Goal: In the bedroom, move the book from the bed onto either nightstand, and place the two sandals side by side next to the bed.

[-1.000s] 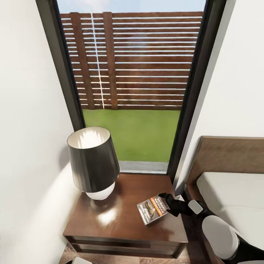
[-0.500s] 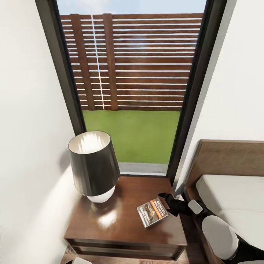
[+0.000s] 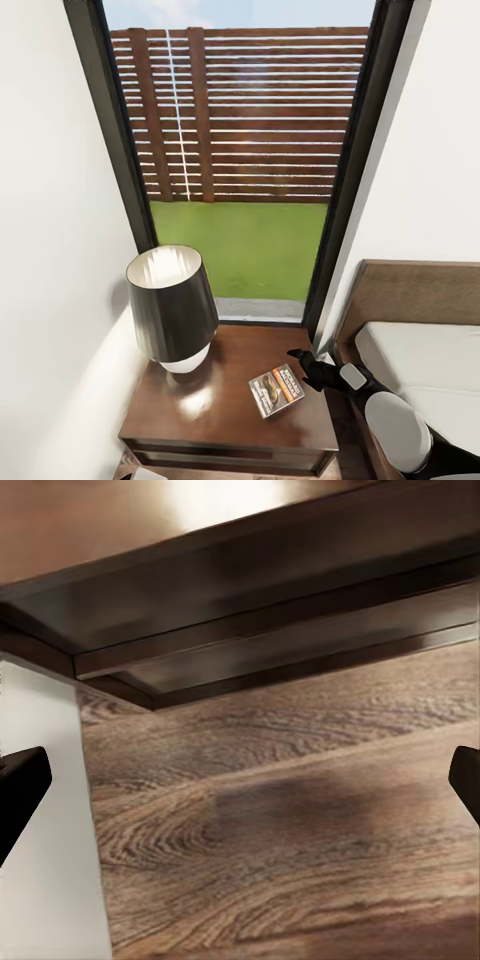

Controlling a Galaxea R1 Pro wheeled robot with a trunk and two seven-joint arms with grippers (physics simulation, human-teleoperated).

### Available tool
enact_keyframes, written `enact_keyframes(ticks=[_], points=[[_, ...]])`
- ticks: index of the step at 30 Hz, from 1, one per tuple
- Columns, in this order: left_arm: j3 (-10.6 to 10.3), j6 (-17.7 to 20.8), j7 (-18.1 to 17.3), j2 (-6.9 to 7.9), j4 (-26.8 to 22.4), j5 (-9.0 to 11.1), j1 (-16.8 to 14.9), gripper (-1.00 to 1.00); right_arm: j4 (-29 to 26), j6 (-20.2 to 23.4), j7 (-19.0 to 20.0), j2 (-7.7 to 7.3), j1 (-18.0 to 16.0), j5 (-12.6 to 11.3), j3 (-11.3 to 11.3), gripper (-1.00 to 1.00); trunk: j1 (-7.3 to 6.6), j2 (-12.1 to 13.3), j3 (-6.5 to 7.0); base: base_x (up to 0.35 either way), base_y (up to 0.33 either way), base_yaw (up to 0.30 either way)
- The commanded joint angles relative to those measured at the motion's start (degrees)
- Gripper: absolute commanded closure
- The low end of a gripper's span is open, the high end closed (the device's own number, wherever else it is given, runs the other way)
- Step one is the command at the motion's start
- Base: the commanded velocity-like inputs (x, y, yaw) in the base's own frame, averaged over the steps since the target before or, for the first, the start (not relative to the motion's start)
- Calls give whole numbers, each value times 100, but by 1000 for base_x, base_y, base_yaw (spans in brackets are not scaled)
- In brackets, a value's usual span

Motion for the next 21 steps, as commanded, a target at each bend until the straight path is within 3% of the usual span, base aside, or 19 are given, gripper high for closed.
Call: enact_keyframes(ticks=[1, 21], points=[[-50, -15, 24, 3, 0, 53, -3, -100, -4, 21, -8, 0, -1, -56, 12, -100, -23, 39, 13, 0, 0, 0], [-41, 4, 51, 5, 8, 52, -3, -100, 77, -410, -2, 33, -1, 3, 49, -100, -462, 842, 373, 0, 0, 0]])
